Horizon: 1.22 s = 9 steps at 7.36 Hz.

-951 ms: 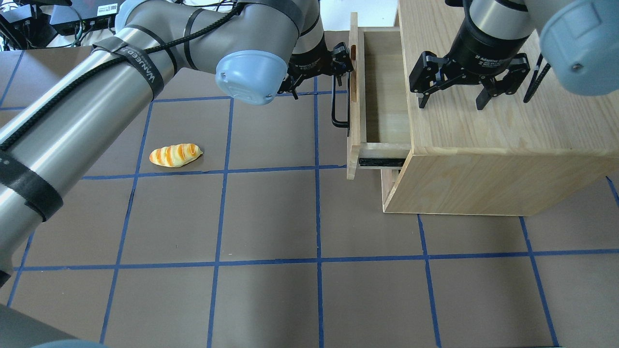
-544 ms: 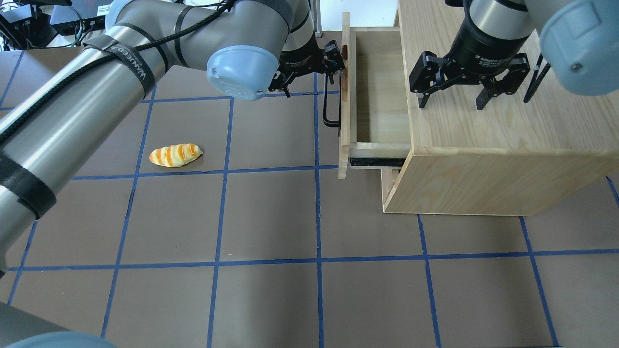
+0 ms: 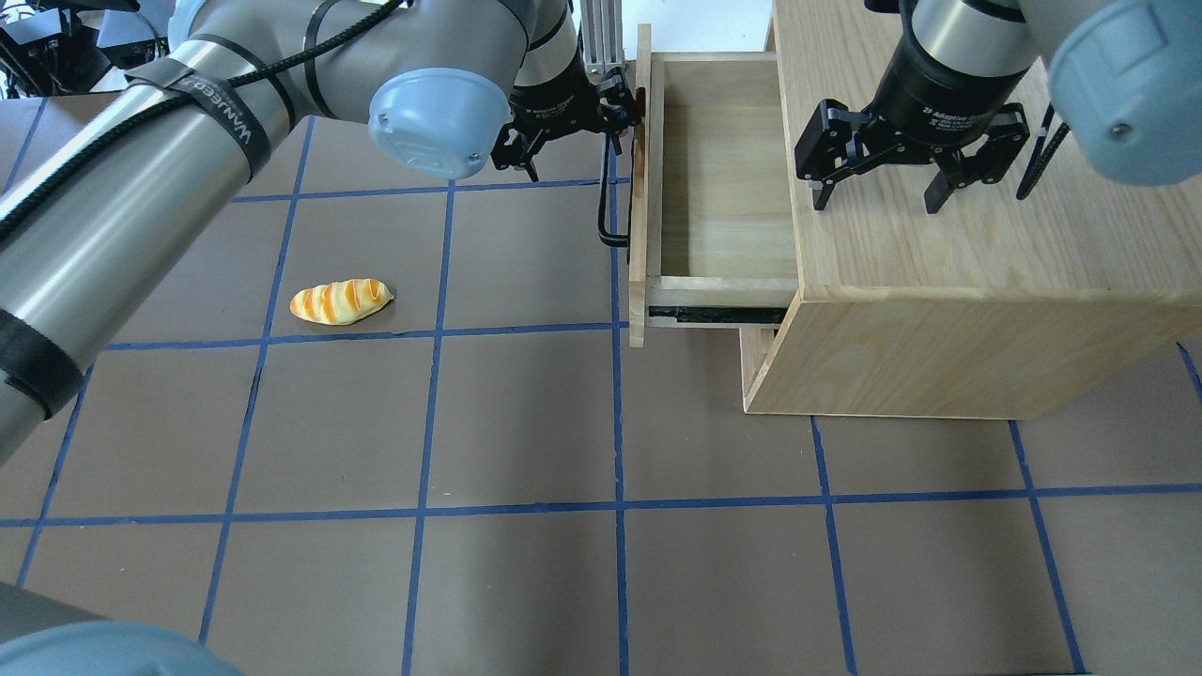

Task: Open upper drawer
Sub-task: 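Pull the drawer handle toward the robot with the left gripper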

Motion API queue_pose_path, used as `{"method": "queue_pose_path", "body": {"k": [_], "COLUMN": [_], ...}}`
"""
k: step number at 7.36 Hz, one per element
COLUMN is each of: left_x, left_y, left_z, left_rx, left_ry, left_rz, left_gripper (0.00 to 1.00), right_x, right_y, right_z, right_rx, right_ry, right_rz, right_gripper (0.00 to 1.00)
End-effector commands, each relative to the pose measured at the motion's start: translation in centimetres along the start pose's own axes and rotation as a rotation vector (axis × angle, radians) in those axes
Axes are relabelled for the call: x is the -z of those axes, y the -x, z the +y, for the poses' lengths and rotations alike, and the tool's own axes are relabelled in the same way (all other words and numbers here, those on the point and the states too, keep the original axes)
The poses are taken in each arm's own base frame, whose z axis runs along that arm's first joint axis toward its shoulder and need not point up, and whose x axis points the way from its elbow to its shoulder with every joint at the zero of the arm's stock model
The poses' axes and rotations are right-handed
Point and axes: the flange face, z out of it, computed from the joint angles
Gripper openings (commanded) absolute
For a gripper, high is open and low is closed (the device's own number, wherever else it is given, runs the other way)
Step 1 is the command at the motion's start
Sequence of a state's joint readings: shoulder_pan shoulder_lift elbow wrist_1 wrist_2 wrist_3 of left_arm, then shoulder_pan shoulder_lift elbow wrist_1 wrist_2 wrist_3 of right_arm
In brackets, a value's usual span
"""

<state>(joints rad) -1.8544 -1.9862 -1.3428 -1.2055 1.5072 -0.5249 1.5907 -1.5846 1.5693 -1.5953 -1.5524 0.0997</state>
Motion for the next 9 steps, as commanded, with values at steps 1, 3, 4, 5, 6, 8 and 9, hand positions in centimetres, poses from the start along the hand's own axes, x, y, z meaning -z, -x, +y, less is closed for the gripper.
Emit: {"method": "queue_pose_path", "body": {"k": [1,3,4,5,6,8,9], "left_x": [0.2,0.5,0.6,0.5,0.6,0.7,1.1], "left_y": [0.5,1.5,1.7,1.8,2.2,2.8,3.3], "left_z": [0.0,-0.6,-0.7,-0.8,-1.0,-1.5,-1.9], "left_rx": [0.006,0.019,0.012,0.013,0.018,0.03,0.039], "left_ry": [0.0,-0.01,-0.011,-0.01,-0.012,-0.006,-0.005], "left_rz": [-0.002,-0.03,-0.029,-0.03,-0.032,-0.038,-0.04], "left_gripper": [1.0,1.0,1.0,1.0,1.0,1.0,1.0], "right_x": [0.0,0.0,0.0,0.0,0.0,0.0,0.0], "right_y": [0.0,0.0,0.0,0.0,0.0,0.0,0.0], "right_z": [0.0,0.0,0.0,0.0,0.0,0.0,0.0], "right_rx": [0.0,0.0,0.0,0.0,0.0,0.0,0.0], "right_ry": [0.0,0.0,0.0,0.0,0.0,0.0,0.0], "right_rz": [-0.002,-0.002,0.0,0.0,0.0,0.0,0.0], "right_gripper": [1.0,1.0,1.0,1.0,1.0,1.0,1.0]}}
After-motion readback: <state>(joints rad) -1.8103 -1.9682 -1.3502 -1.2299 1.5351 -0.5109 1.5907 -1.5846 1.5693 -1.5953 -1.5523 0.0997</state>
